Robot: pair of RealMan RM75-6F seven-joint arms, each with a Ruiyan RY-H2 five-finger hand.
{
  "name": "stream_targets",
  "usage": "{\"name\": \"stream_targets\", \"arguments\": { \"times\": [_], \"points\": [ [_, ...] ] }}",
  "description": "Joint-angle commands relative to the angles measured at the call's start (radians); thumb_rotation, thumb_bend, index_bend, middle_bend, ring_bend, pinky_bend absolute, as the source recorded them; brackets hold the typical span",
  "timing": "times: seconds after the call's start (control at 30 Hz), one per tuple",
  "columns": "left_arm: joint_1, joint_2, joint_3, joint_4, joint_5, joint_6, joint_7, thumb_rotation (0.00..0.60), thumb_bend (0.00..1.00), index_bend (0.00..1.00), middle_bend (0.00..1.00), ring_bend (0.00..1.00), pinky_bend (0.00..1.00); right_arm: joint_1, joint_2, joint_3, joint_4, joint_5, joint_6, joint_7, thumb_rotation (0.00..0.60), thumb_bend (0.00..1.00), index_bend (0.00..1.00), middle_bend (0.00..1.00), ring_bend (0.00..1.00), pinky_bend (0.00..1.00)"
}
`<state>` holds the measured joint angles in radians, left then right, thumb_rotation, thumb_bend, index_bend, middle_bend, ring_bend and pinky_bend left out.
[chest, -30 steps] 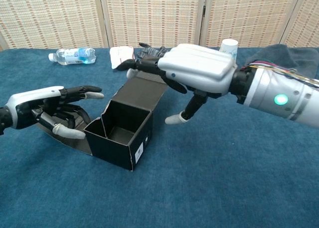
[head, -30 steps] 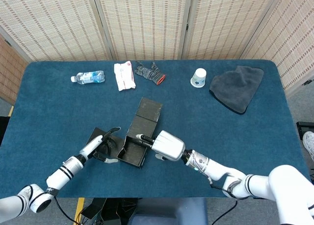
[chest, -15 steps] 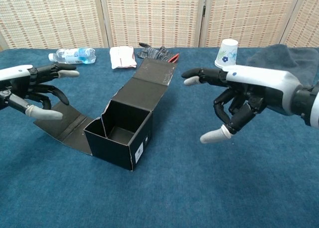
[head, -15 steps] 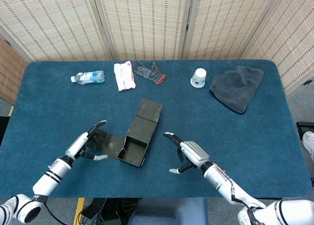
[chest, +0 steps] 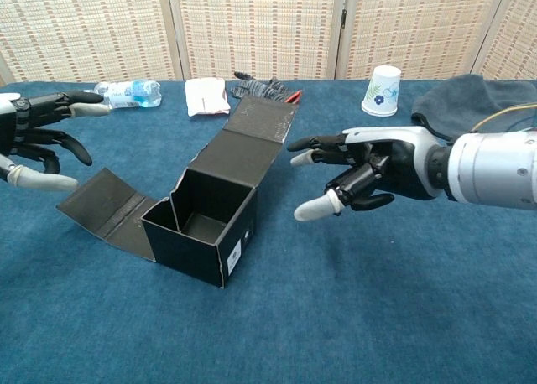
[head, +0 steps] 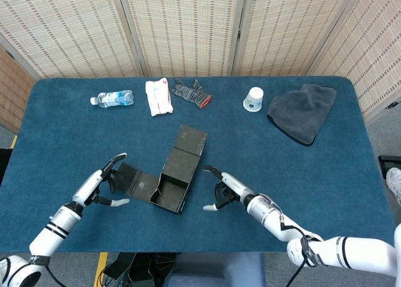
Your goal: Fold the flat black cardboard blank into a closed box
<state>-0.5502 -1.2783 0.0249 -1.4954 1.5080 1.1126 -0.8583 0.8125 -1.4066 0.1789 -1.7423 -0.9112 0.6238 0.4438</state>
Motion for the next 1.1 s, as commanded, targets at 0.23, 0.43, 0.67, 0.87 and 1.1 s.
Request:
{"name": "stream_targets", "arguments": {
  "times": [0.23,0.43,0.67,0.87,1.1],
  "points": [
    [0.019,0.008,-0.003,0.007,-0.002,0.0,-0.002,0.6,0.0,0.03,0.04,0.35,0.59,0.093,-0.095,0.119,0.221,0.017,-0.21,0.094,0.6,0.07,0.0,0.0,0.66,1.0],
    [0.03,0.008,-0.012,0.023,-0.009,-0.002,-0.017,0.6,0.0,0.03,0.04,0.35,0.59,0.153,-0.173,0.181,0.36,-0.006,-0.26,0.102,0.6,0.07,0.0,0.0,0.66,1.0],
    [0.033,0.005,-0.023,0.04,-0.015,-0.015,-0.032,0.6,0.0,0.03,0.04,0.35,0.59,0.254,-0.235,0.259,0.514,-0.009,-0.358,0.117,0.6,0.07,0.0,0.01,0.66,1.0],
    [0.038,0.004,-0.029,0.053,-0.009,-0.015,-0.052,0.6,0.0,0.03,0.04,0.35,0.59,0.196,-0.172,0.275,0.391,-0.086,-0.337,0.102,0.6,0.07,0.0,0.0,0.66,1.0],
    [0.04,-0.003,-0.031,0.053,0.01,-0.009,-0.067,0.6,0.0,0.03,0.04,0.35,0.59,0.044,-0.049,0.201,0.174,-0.183,-0.223,0.068,0.6,0.01,0.0,0.0,0.66,1.0]
  ]
}}
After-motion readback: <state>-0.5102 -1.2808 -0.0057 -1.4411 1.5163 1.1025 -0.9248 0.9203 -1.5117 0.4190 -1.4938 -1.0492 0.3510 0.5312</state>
